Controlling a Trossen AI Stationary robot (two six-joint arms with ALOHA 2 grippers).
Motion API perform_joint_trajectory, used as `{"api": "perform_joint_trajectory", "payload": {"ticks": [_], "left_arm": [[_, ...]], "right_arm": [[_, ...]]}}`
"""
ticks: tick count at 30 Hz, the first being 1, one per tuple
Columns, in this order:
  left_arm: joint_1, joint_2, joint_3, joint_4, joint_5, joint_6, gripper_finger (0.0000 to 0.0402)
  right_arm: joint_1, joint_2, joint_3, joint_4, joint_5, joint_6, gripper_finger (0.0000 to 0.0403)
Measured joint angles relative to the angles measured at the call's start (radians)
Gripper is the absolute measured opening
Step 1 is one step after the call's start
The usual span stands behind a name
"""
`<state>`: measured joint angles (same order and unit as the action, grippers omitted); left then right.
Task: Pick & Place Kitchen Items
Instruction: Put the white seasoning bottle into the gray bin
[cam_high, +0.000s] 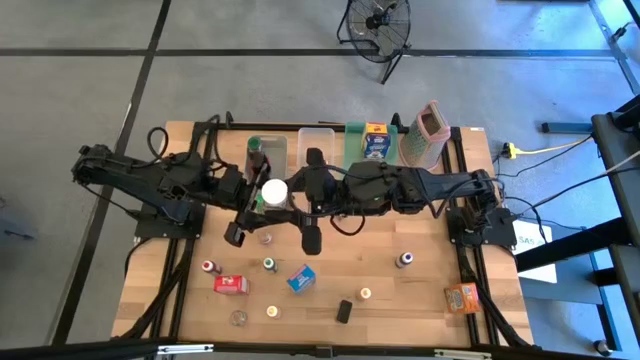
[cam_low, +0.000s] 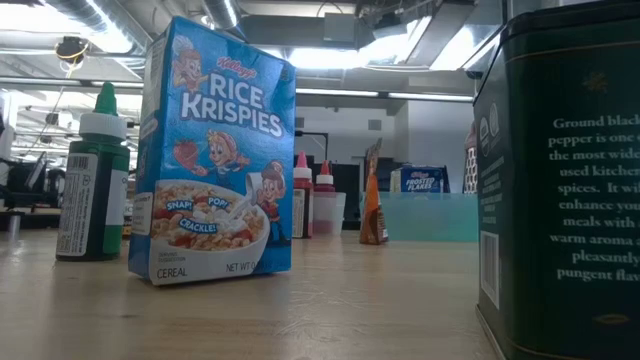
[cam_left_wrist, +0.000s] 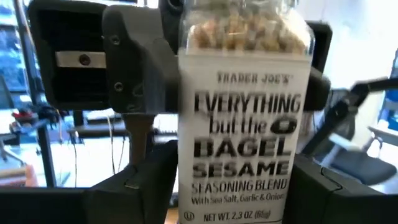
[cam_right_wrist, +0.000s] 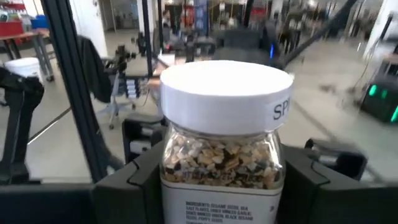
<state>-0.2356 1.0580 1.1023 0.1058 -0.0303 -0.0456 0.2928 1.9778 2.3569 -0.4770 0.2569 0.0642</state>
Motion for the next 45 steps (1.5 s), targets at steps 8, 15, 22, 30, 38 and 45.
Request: {"api": "perform_joint_trajectory", "payload": {"ticks": [8,15,22,30,38,45], "left_arm": [[0.000,-0.002,0.000,-0.092,-0.012,-0.024,0.0231],[0.000,-0.031,0.000,-0.188,-0.028,-0.020,0.0234],[-0.001,-0.104,0.000,-0.359,-0.091,0.169,0.0225],[-0.071,-0.139,0.000,-0.412,-0.113,0.461,0.0208],[-0.109,-0.129,0.001,-0.408,-0.110,0.541,0.0204],[-0.110,-0.131,0.000,-0.426,-0.109,0.582,0.0203]], "right_arm": [[0.000,0.001,-0.001,-0.110,-0.003,0.091,0.0204],[0.003,-0.022,-0.002,-0.268,-0.032,0.265,0.0204],[0.001,-0.019,-0.004,-0.390,-0.218,0.465,0.0204],[-0.020,0.005,-0.030,-0.410,-0.316,0.586,0.0204],[-0.036,0.034,-0.031,-0.398,-0.365,0.610,0.0204],[-0.054,0.035,-0.031,-0.391,-0.382,0.649,0.0204]]}}
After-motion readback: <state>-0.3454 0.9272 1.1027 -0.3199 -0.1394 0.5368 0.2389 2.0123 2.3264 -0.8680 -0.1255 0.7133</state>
